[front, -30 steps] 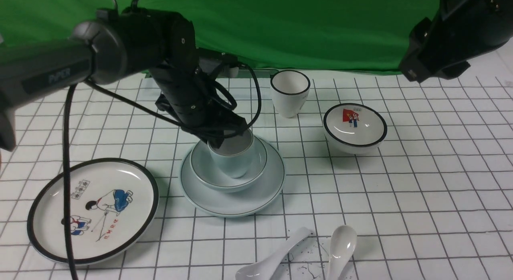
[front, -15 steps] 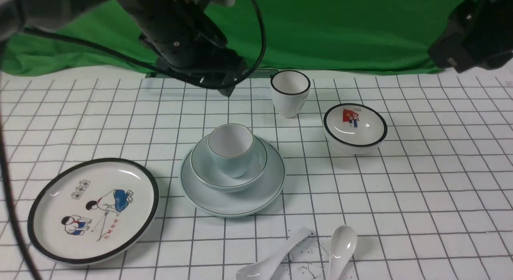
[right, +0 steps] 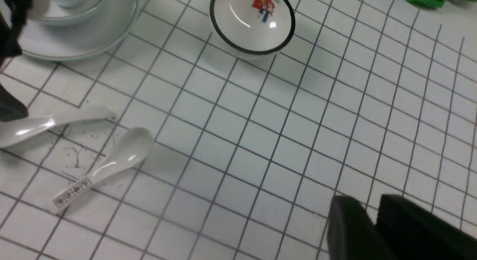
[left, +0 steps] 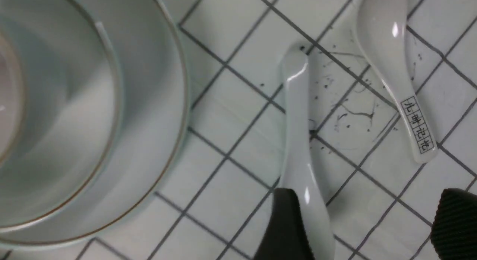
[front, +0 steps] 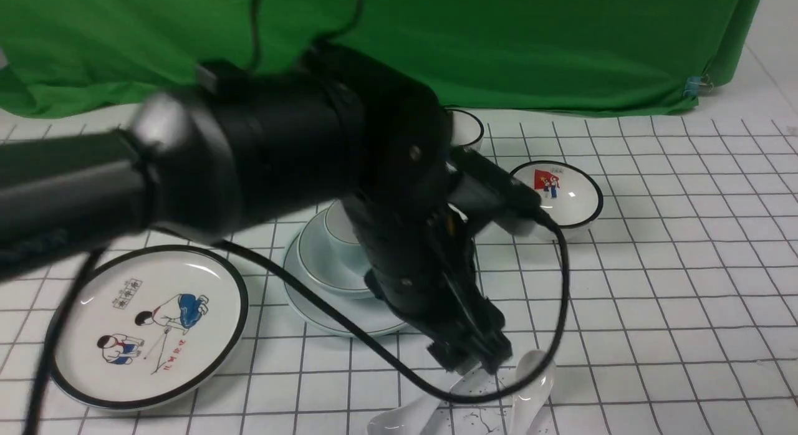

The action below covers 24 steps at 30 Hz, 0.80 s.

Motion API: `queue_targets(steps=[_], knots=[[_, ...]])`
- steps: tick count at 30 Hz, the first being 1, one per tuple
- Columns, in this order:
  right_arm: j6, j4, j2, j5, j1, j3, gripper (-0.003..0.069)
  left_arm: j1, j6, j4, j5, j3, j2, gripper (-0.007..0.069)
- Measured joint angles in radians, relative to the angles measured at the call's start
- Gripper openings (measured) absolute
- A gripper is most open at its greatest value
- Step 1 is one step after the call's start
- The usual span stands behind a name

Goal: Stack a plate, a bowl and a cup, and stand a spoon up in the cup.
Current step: Use the left arm to grab a blue soup spoon

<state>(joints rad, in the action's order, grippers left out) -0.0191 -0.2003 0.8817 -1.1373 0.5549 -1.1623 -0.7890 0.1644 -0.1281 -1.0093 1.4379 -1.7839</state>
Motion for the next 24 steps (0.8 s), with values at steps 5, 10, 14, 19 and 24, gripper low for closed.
queue_targets(steps=[5, 10, 14, 19, 24], knots=[[-0.026, 0.0, -0.07, -0.021, 0.0, 0.079, 0.0153, -0.038, 0.005, 0.004, 0.037, 0.027, -0.117, 0.0451], [-0.036, 0.0, -0.085, -0.066, 0.0, 0.101, 0.0153, -0.038, -0.015, 0.069, 0.047, 0.048, -0.203, 0.0451], [-0.036, 0.0, -0.088, -0.072, 0.0, 0.103, 0.0153, -0.038, -0.044, 0.12, 0.093, 0.057, -0.223, 0.0451], [-0.036, 0.0, -0.088, -0.072, 0.0, 0.103, 0.0153, -0.038, -0.056, 0.128, 0.145, 0.059, -0.229, 0.0451], [-0.036, 0.0, -0.088, -0.072, 0.0, 0.103, 0.0155, -0.038, -0.073, 0.128, 0.149, 0.06, -0.258, 0.0443]])
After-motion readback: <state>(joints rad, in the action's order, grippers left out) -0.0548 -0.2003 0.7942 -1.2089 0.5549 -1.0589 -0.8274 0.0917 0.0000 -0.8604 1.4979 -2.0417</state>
